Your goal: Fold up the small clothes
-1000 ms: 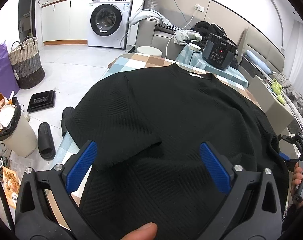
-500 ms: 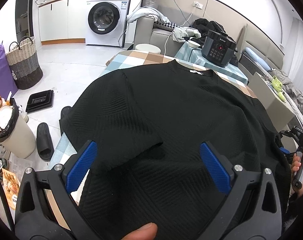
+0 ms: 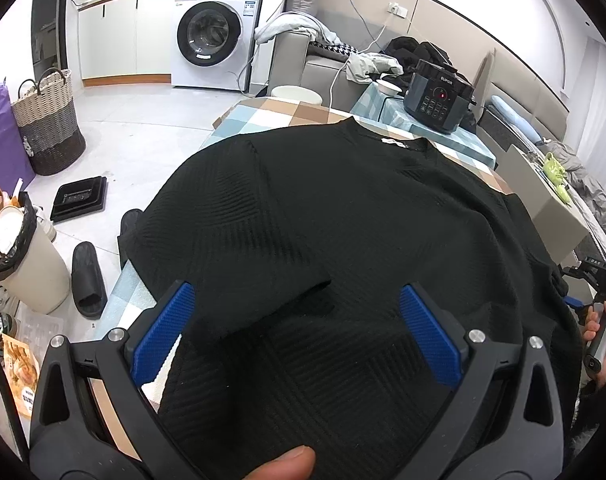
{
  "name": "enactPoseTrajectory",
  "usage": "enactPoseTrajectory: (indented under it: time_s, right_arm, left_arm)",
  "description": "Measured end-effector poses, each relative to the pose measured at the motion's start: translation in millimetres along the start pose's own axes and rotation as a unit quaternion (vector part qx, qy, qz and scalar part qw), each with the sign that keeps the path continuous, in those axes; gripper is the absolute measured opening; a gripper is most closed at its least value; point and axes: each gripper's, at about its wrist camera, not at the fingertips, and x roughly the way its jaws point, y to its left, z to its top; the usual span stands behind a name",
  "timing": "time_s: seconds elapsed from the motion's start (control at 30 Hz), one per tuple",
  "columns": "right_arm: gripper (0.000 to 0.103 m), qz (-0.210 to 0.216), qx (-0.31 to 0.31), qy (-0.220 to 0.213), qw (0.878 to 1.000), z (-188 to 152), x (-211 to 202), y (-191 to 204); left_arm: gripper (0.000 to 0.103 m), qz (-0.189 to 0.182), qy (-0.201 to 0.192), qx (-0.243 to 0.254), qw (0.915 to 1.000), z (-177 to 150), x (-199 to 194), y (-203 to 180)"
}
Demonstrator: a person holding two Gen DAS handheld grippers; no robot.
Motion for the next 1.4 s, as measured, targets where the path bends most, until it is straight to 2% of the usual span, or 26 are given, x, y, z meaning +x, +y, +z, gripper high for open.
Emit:
enactPoseTrajectory:
  time_s: [0.17,0.2,0.3,0.33,0.37,0.43,0.6,0.67,0.77,0.8,0.87,0.93,1.0,1.07,1.1,1.13,1.2,1.23,1.27,1.33,1.4]
  right_arm:
    - [0.06,-0.021,-0.024,-0.009,0.999,6.3,3.2,2.4]
    - [0.057,-0.03,-0.032,-0.01,0.999,6.8,4.3,4.6]
    - [0.038,-0.059,-0.057,-0.013,0.997,7.7,6.3,8.9]
    - [0.022,-0.068,-0.064,-0.013,0.996,7.7,8.0,9.0]
    - [0.015,-0.07,-0.068,-0.014,0.995,7.5,8.3,8.6]
    - [0.011,-0.058,-0.066,-0.017,0.996,7.8,7.1,7.3]
    - [0.009,-0.019,-0.089,-0.067,0.994,13.7,-17.7,23.9]
    - [0.009,0.046,-0.118,-0.097,0.987,15.0,-34.6,45.9]
    - [0.009,0.13,-0.198,-0.119,0.964,2.2,-52.3,92.5]
    - [0.009,0.171,-0.254,-0.107,0.946,-10.8,-55.8,120.8]
    - [0.009,0.207,-0.329,-0.069,0.919,-35.5,-54.1,155.8]
    - [0.009,0.216,-0.415,0.004,0.884,-75.7,-42.5,184.8]
    - [0.01,0.187,-0.462,0.048,0.866,-106.6,-29.5,193.3]
    - [0.021,0.167,-0.464,0.074,0.867,-116.3,-19.9,187.8]
    - [0.026,0.153,-0.459,0.088,0.871,-117.9,-15.0,183.8]
    - [0.03,0.142,-0.443,0.101,0.88,-115.6,-12.3,175.5]
    - [0.03,0.144,-0.424,0.094,0.889,-108.3,-17.2,160.9]
    - [0.032,0.128,-0.413,0.077,0.899,-100.2,-20.3,150.8]
    - [0.036,0.106,-0.398,0.071,0.908,-90.8,-21.2,140.2]
    - [0.038,0.062,-0.372,0.067,0.924,-68.7,-14.8,120.6]
    - [0.038,0.04,-0.356,0.078,0.93,-58.9,-6.9,100.4]
  left_arm:
    - [0.102,0.001,0.001,-0.002,1.0,-0.4,-1.6,0.8]
    - [0.102,0.001,0.001,-0.001,1.0,-0.3,-1.7,1.0]
    - [0.102,0.0,-0.003,0.0,1.0,-1.7,-3.6,0.1]
    - [0.102,-0.001,-0.002,0.0,1.0,-1.0,-3.4,0.2]
    - [0.102,0.0,-0.002,0.0,1.0,-1.0,-3.6,0.1]
    - [0.102,0.003,-0.004,0.001,1.0,-1.4,-4.6,0.1]
    - [0.102,0.006,-0.009,-0.004,0.9999,-2.2,-10.5,1.2]
    - [0.102,0.006,-0.01,-0.006,0.9999,-1.8,-11.6,1.4]
    - [0.102,0.009,-0.012,-0.008,0.9999,-3.1,-13.5,1.6]
    - [0.102,0.01,-0.011,-0.008,0.9999,-4.2,-14.1,2.3]
    - [0.102,0.013,-0.012,-0.009,0.9998,-4.9,-15.5,3.7]
    - [0.102,0.013,-0.013,-0.012,0.9998,-6.8,-18.7,5.1]
    - [0.102,0.012,-0.014,-0.016,0.9997,-8.1,-21.2,8.2]
    - [0.102,0.014,-0.014,-0.016,0.9997,-8.9,-23.1,10.6]
    - [0.102,0.014,-0.014,-0.016,0.9997,-9.5,-24.3,12.1]
    - [0.102,0.013,-0.015,-0.015,0.9997,-9.7,-25.0,12.2]
    - [0.102,0.014,-0.016,-0.015,0.9997,-10.7,-27.1,14.5]
    - [0.102,0.013,-0.018,-0.016,0.9996,-11.3,-28.4,15.5]
    - [0.102,0.012,-0.018,-0.018,0.9996,-12.0,-29.4,16.5]
    - [0.102,0.012,-0.018,-0.02,0.9996,-12.6,-29.0,18.1]
    - [0.102,0.012,-0.017,-0.021,0.9996,-12.7,-28.1,17.5]
